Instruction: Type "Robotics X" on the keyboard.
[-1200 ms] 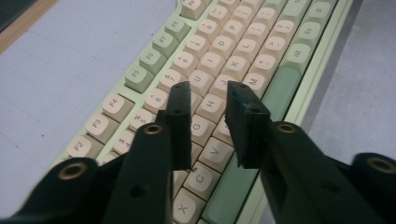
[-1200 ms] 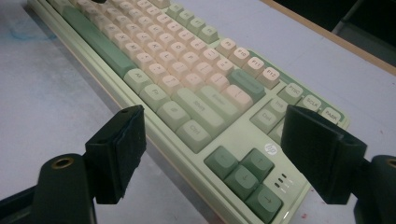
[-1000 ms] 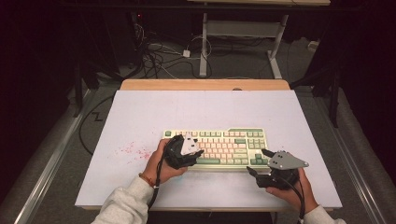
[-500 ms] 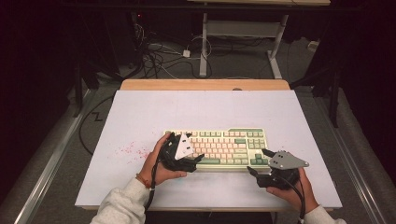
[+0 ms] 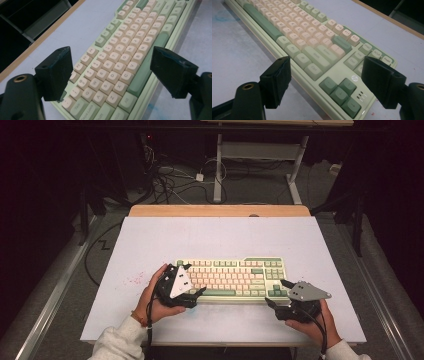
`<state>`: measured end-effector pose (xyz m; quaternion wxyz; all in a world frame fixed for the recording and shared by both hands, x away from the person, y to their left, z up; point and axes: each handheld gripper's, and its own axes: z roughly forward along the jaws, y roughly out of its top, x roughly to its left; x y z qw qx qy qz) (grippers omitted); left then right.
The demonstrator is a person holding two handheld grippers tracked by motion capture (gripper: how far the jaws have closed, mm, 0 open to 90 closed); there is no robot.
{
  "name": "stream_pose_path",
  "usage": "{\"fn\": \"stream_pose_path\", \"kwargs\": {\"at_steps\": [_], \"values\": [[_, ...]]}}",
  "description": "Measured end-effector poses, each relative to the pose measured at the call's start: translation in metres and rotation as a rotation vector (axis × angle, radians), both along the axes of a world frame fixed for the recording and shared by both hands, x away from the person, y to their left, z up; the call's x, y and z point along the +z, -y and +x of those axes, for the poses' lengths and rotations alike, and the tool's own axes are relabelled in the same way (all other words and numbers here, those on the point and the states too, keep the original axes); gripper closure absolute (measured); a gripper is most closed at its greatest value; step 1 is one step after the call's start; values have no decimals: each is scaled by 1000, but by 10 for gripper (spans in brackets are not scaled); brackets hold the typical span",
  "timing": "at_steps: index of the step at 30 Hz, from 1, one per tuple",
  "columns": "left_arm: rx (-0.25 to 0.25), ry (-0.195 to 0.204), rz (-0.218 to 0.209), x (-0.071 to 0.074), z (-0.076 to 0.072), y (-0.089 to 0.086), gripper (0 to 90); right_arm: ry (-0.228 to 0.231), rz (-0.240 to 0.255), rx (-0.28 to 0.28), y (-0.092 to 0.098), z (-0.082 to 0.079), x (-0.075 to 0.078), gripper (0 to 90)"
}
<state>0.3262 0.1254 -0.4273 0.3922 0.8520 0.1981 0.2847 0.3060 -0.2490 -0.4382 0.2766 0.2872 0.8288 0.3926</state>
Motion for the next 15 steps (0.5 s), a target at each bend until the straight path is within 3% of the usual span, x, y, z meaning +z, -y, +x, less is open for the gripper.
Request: {"fn": "stream_pose_path", "kwargs": {"at_steps": [6,15], "values": [[45,-2,3,-5,-7,-20,171,-20,36,13,2,1,2,356],[106,-22,-4,-14,-18,-47,171,-27,50,22,-1,9,13,658]]}}
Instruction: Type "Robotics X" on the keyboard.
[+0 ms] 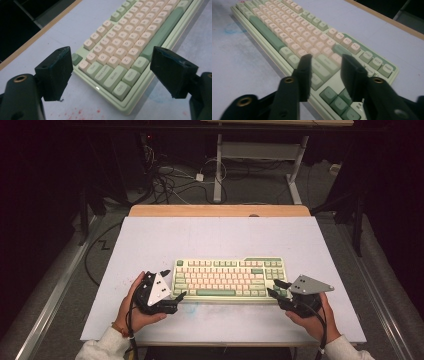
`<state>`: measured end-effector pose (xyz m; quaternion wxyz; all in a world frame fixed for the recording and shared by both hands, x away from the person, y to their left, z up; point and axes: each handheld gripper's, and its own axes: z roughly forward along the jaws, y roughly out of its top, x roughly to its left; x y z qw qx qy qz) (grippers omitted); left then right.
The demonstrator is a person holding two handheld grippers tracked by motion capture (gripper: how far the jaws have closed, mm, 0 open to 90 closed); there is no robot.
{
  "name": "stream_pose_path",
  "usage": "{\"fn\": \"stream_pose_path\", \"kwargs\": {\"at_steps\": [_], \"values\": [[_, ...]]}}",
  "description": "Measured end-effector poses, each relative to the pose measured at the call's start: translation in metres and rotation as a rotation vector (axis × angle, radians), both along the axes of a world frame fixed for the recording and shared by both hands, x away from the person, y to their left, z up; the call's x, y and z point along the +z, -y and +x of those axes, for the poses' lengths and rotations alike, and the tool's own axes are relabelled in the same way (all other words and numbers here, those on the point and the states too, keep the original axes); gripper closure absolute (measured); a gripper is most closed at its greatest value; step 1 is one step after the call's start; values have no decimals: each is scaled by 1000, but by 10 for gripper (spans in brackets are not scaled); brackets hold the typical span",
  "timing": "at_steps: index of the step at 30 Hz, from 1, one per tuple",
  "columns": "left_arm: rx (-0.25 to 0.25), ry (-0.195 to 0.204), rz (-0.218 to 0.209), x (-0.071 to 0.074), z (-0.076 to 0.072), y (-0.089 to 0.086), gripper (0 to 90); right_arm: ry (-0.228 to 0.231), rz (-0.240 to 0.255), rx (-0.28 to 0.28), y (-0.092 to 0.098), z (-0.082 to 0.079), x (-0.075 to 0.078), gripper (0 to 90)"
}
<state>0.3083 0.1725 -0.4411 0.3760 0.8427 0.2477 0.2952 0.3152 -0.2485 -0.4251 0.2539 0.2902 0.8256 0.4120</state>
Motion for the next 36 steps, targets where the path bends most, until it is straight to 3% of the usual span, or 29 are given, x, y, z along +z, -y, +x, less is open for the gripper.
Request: {"fn": "stream_pose_path", "kwargs": {"at_steps": [4,7,17,26,36], "values": [[15,-18,9,-5,-4,-8,171,-26,-2,18,-5,8,5,838],[23,-33,6,-8,-6,-12,171,-41,-2,28,-11,16,7,900],[38,-67,18,-18,-13,-18,169,-66,-21,73,-49,43,9,900],[31,-77,26,-22,-12,-17,169,-107,-83,108,-90,66,-7,900],[35,-84,55,-25,-10,-18,169,-132,-110,85,-102,80,-19,900]]}}
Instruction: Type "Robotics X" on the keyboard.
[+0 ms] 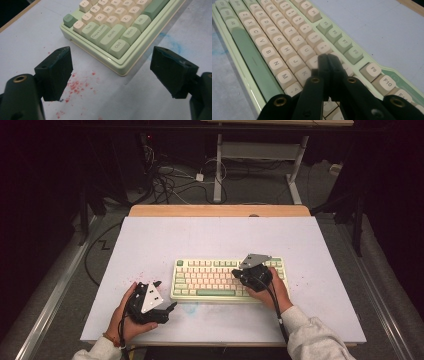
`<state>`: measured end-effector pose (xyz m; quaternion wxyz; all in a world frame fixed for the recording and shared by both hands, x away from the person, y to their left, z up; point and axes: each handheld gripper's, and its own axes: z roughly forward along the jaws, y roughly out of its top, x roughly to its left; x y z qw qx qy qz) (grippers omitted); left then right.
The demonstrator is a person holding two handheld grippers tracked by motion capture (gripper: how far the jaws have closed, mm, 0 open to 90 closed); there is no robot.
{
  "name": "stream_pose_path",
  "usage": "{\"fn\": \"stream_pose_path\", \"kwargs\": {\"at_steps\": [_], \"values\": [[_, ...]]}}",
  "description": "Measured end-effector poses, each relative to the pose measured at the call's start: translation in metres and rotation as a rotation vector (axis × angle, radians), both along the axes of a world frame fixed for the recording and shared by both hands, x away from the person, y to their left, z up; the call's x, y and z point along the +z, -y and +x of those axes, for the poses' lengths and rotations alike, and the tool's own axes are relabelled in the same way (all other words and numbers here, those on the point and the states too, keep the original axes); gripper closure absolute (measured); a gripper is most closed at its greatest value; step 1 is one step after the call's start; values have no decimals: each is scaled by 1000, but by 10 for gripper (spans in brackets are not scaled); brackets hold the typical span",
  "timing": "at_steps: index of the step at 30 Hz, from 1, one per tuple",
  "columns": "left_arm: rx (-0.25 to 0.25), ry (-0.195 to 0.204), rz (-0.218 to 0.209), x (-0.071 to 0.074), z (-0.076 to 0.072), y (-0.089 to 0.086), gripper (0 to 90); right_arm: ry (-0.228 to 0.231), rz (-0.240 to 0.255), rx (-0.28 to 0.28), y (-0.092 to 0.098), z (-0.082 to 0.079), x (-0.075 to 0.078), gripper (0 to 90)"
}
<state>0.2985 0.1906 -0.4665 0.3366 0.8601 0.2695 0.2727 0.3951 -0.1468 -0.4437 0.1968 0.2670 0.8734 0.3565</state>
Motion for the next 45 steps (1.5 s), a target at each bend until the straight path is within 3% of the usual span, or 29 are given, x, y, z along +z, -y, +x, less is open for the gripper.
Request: {"fn": "stream_pose_path", "kwargs": {"at_steps": [9,32,40,45], "values": [[1,-5,6,-1,2,0,169,-9,-36,-5,-5,5,-6,900],[4,-5,12,-1,2,-1,169,1,-43,-7,-6,6,-6,900],[-1,-15,18,-1,2,0,169,-15,-84,11,-8,6,-5,900],[0,-13,10,0,0,-1,169,3,-27,-1,-4,2,0,900]]}}
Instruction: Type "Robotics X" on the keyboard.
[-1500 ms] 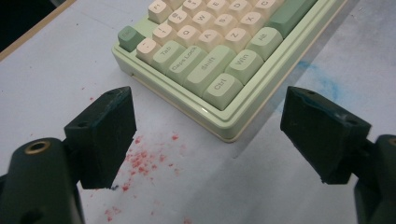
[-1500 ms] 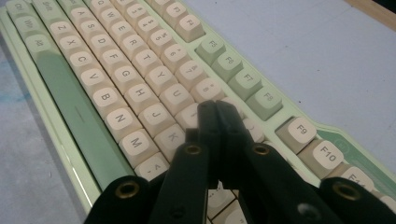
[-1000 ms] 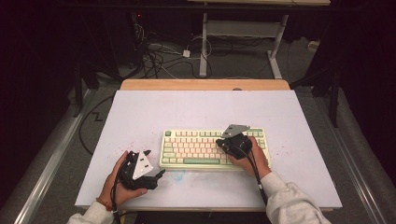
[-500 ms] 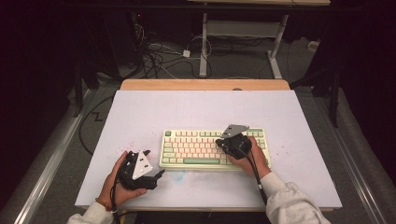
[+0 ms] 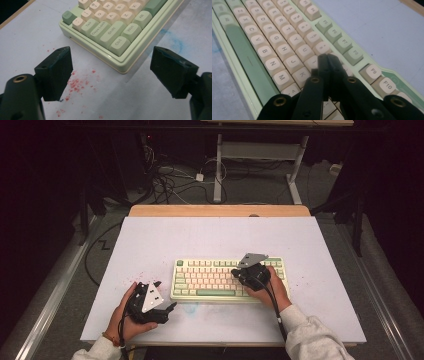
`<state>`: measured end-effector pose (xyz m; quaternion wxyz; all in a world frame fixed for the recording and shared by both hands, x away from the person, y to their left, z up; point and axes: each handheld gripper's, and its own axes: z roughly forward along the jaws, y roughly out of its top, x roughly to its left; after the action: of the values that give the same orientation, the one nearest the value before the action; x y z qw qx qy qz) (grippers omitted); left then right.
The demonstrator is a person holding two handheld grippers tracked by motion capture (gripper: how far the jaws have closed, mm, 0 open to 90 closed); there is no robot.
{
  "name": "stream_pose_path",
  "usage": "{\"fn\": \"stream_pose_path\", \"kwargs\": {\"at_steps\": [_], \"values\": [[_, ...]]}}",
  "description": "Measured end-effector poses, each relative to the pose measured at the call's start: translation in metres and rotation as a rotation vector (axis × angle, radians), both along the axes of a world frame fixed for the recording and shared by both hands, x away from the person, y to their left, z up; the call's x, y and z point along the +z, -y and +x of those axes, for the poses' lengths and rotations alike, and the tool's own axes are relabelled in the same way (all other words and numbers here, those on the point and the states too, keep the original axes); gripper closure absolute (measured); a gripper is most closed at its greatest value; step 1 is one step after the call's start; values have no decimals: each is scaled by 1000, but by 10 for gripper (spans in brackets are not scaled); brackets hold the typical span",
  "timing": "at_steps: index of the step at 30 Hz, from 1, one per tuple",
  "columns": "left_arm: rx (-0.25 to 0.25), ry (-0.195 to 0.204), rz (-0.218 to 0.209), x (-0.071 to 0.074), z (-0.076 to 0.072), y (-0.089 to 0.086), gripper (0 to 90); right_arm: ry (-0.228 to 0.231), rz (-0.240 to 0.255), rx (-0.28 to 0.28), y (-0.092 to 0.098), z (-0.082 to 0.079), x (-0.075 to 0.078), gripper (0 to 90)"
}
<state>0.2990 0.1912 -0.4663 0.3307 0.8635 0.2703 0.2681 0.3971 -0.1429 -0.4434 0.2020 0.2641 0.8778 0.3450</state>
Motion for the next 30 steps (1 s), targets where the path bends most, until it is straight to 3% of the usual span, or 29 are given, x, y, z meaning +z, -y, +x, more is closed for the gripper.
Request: {"fn": "stream_pose_path", "kwargs": {"at_steps": [6,13,19,24,30], "values": [[12,-11,-42,2,0,-2,197,32,37,4,6,-8,8,800],[23,-11,-39,3,0,-1,223,86,104,21,13,-16,16,464],[36,-20,-60,4,1,-2,214,155,105,22,15,-27,23,288],[44,-28,-56,4,1,-2,209,185,129,10,22,-36,27,197],[41,-31,-53,5,1,-1,208,205,131,-6,36,-46,29,182]]}}
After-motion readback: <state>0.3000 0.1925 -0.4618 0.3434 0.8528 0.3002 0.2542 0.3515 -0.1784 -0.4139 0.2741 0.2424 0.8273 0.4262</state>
